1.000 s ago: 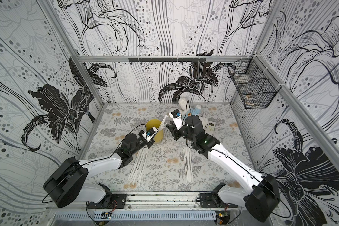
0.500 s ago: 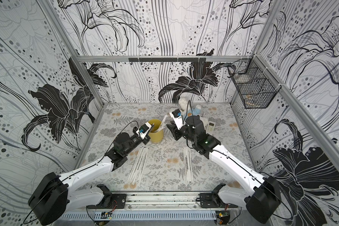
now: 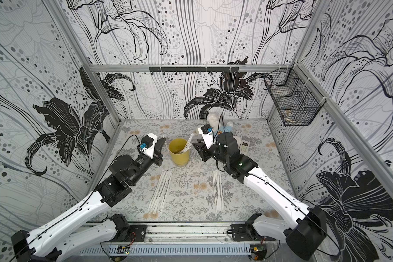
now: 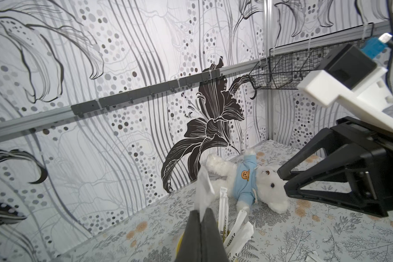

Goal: Take the straws out of the storage container
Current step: Pick up the straw from the container, then place the straw at the center of the board.

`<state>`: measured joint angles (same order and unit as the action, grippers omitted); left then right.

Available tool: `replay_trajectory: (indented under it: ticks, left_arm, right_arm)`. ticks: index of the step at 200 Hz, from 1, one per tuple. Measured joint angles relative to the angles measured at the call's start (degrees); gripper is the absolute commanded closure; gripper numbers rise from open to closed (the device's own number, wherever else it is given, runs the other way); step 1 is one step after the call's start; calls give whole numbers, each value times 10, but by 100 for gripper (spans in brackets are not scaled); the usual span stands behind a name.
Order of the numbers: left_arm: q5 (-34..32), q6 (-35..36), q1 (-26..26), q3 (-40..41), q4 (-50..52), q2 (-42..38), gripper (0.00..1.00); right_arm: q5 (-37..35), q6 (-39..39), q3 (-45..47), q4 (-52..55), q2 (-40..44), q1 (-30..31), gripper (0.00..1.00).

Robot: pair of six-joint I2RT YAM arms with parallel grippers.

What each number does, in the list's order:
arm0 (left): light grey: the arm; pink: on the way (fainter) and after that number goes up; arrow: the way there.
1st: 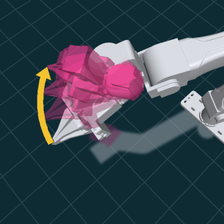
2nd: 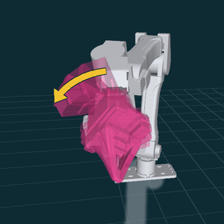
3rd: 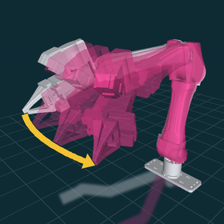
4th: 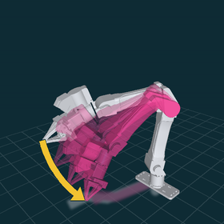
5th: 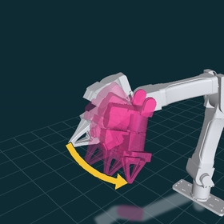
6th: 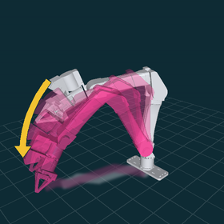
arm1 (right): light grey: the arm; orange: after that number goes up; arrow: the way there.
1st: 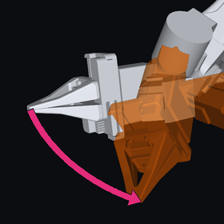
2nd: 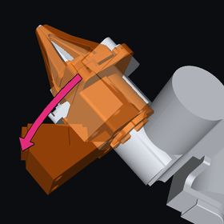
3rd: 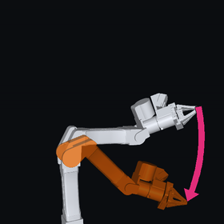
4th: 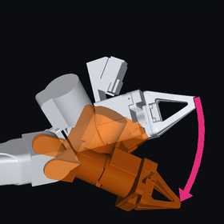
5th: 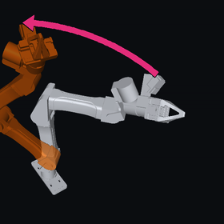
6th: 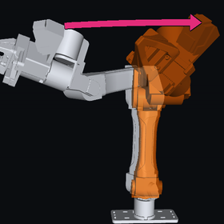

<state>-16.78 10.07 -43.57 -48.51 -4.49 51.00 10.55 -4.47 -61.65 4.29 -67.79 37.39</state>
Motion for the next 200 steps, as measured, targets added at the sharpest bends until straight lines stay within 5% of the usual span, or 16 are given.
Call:
replay_trajectory:
  ticks: [45,101,158,200]
  left_arm:
    - [-90,-105,-14,-113,189,35,100]
    - [-102,-180,-14,-92,326,30,100]
    - [-63,-236,-11,-70,419,39,100]
    - [-2,-264,17,-70,473,127,100]
  right_arm:
    - [28,-33,-16,-1,-33,28,63]
    - [55,-41,-28,-22,-92,71,62]
    - [64,-52,-30,-46,-110,111,61]
    - [63,-54,-19,-70,-110,115,61]
